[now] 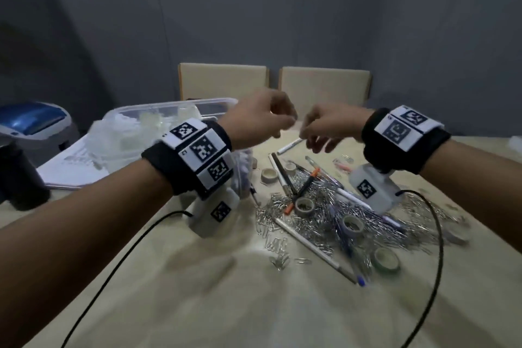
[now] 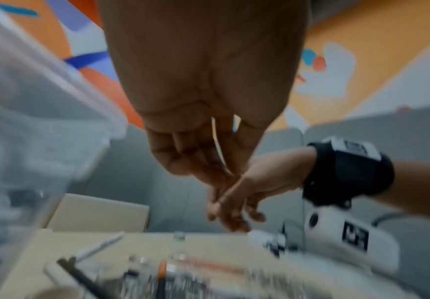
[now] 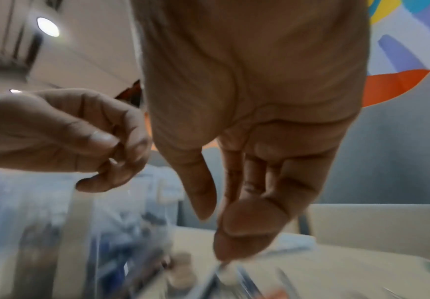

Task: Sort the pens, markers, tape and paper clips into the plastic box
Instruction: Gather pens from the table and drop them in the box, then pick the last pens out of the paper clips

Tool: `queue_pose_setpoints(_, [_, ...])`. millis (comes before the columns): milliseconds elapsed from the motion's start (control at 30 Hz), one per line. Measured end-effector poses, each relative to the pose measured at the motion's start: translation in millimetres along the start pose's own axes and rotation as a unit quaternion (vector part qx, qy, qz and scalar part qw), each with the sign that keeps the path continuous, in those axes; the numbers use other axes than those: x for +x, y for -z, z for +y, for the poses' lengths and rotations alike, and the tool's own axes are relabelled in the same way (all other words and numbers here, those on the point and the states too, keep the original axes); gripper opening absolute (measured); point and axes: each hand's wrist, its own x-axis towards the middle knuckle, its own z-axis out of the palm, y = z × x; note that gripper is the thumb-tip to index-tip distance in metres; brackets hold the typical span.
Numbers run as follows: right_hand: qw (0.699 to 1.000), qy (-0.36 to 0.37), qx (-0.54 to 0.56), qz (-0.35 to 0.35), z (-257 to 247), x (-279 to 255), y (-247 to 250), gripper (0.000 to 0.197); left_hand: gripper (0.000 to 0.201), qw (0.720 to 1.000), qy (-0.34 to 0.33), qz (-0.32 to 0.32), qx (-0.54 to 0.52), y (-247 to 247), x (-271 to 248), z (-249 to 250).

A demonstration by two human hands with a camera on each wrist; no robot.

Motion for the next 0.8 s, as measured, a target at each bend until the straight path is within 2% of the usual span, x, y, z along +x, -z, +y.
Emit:
queue_pose_setpoints(67, [0.998, -0.047, -0.04, -0.03, 36.5, -13.6, -7.1, 0.016, 0.013, 0.991, -0.044, -0.121, 0.039, -25.0, -3.2, -3.7])
queue_pose_setpoints(133, [0.992, -0.083, -0.086, -0.038, 69.5, -28.2, -16.3, 0.015, 0.016, 0.968, -0.089, -0.206, 0.113, -52.8, -5.7, -8.8])
queue_pose_setpoints(267, [0.982, -0.121, -0.148, -0.013, 115.0, -49.4, -29.4, 0.009, 0.023, 0.907, -0.17, -0.307, 0.234, -108.9, -14.7, -14.4])
queue_pose_setpoints(333, [0.98, -0.119, -0.157, 0.006, 128.8, -53.2, -30.8, 0.012, 0.03, 0.881, -0.204, -0.327, 0.274, -128.0, -17.0, -14.6])
queue_pose_setpoints(400, [0.982, -0.115, -0.149, 0.031, 139.5, -52.5, -31.5, 0.016, 0.037, 0.868, -0.216, -0.338, 0.294, -136.9, -17.1, -15.6])
queue_pose_setpoints(533, [0.982, -0.11, -0.134, 0.075, 159.1, -45.1, -29.6, 0.021, 0.029, 0.862, -0.236, -0.334, 0.3, -145.6, -13.5, -18.2])
queue_pose_setpoints(633, [0.983, -0.098, -0.12, 0.1, 163.7, -40.8, -25.4, 0.018, 0.019, 0.871, -0.249, -0.316, 0.283, -151.5, -9.8, -21.0])
queue_pose_setpoints(700, [0.986, -0.076, -0.112, 0.093, 161.5, -42.4, -24.3, 0.014, 0.024, 0.87, -0.264, -0.313, 0.275, -156.8, -8.1, -23.6])
queue_pose_setpoints(800, [0.99, -0.032, -0.132, 0.027, 153.6, -47.7, -30.7, 0.009, 0.034, 0.85, -0.27, -0.331, 0.307, -162.7, -6.3, -22.6])
